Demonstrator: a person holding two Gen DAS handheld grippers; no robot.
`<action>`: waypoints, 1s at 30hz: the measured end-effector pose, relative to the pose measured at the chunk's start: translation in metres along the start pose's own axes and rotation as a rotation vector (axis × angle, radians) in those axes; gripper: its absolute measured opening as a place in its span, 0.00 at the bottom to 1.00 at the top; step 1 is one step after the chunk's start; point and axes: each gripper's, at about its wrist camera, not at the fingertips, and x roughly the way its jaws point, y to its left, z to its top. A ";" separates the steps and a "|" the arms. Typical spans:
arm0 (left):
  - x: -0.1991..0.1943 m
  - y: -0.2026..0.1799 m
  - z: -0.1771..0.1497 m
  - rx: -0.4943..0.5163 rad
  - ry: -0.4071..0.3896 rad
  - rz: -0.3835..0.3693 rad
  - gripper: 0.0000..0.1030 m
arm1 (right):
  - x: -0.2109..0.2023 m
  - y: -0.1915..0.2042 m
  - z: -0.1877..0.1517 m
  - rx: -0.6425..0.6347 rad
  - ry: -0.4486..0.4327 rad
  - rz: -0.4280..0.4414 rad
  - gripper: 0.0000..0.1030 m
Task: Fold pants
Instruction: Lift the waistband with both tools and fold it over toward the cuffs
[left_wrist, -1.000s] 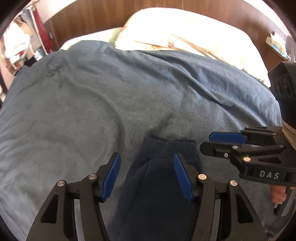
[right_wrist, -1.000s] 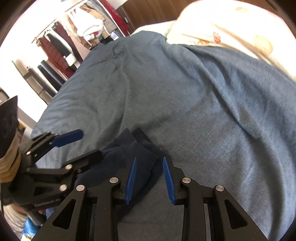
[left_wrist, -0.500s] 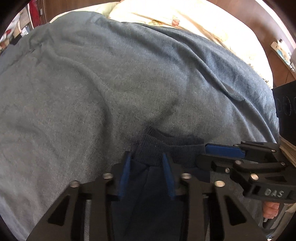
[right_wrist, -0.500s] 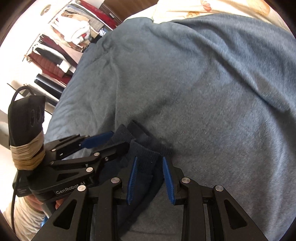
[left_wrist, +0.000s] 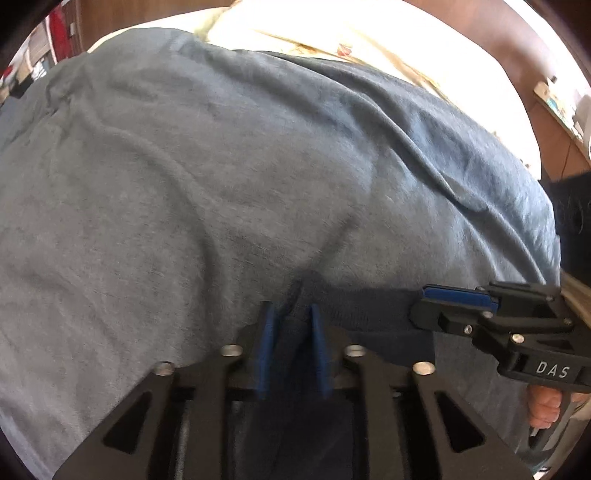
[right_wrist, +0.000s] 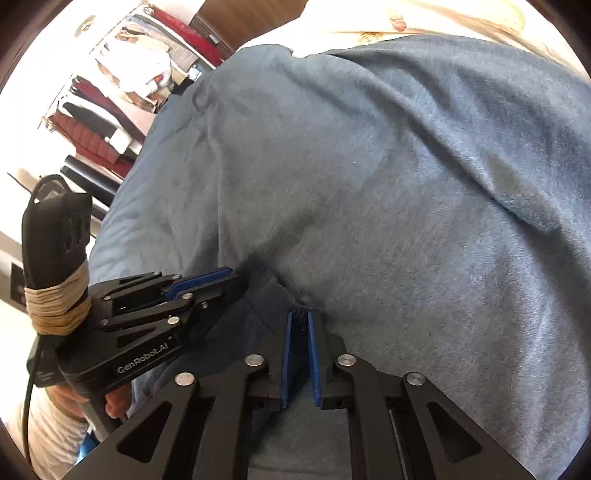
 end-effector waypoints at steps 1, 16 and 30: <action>0.000 0.001 0.001 -0.005 -0.002 0.003 0.32 | 0.000 -0.002 0.001 0.006 -0.003 -0.002 0.21; 0.036 0.008 0.011 0.010 0.117 -0.102 0.28 | 0.024 -0.031 -0.005 0.116 0.064 0.103 0.22; -0.026 0.006 0.001 0.008 -0.010 -0.096 0.13 | 0.003 -0.008 0.001 0.004 0.030 0.080 0.15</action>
